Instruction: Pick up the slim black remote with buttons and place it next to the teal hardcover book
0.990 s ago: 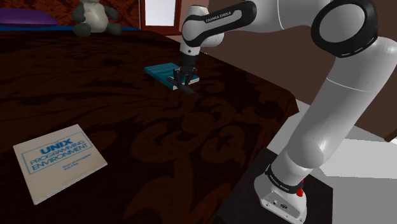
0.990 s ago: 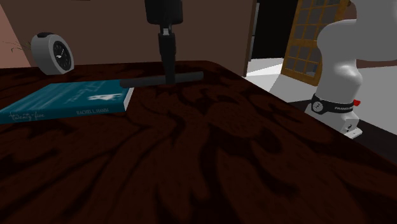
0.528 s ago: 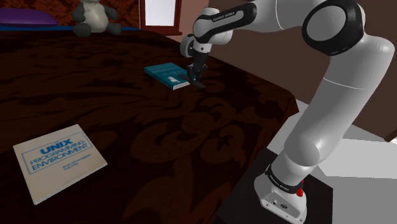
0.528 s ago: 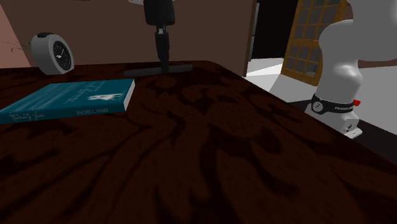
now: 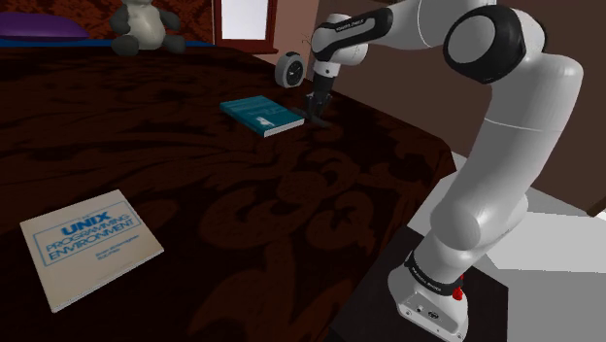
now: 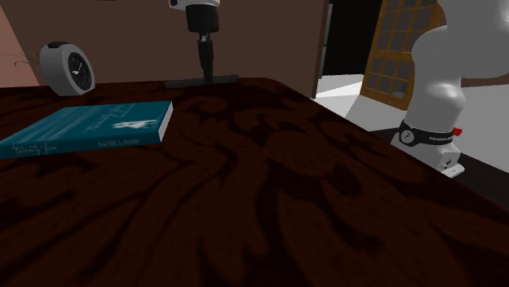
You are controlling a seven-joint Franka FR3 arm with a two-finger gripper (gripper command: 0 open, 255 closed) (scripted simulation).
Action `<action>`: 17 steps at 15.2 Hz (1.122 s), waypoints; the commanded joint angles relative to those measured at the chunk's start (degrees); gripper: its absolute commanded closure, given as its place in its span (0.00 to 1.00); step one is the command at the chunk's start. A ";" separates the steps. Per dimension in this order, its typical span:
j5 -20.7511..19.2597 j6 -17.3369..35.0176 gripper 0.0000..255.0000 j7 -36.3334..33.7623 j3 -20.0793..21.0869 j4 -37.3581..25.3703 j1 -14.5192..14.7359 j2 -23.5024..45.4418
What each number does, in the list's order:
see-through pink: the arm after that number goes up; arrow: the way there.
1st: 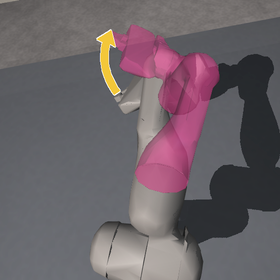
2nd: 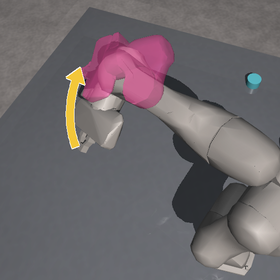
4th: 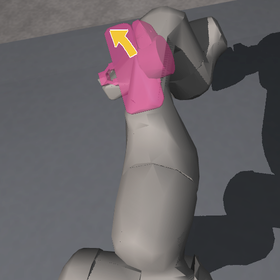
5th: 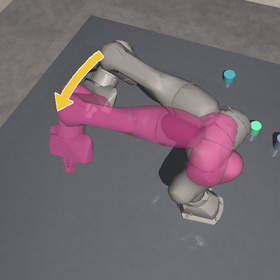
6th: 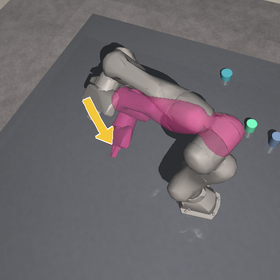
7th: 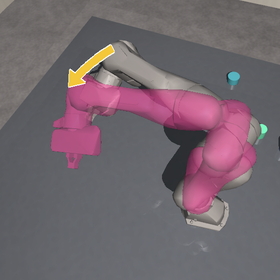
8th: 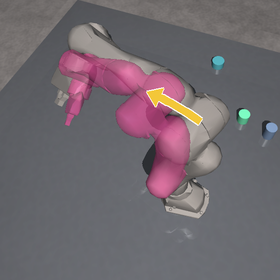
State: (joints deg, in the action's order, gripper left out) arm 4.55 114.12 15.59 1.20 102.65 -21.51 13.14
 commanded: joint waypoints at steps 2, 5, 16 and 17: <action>0.14 -1.48 1.00 3.47 -1.30 -4.25 -2.16 3.04; 0.37 -3.26 1.00 6.70 -2.46 -9.04 -4.33 6.29; 1.10 -4.37 1.00 12.64 -4.12 -18.28 -8.67 14.89; 1.13 -3.71 1.00 12.69 -4.10 -17.84 -8.67 15.11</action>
State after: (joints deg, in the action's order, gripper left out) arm 5.65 109.67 28.13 -2.89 84.14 -30.13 28.22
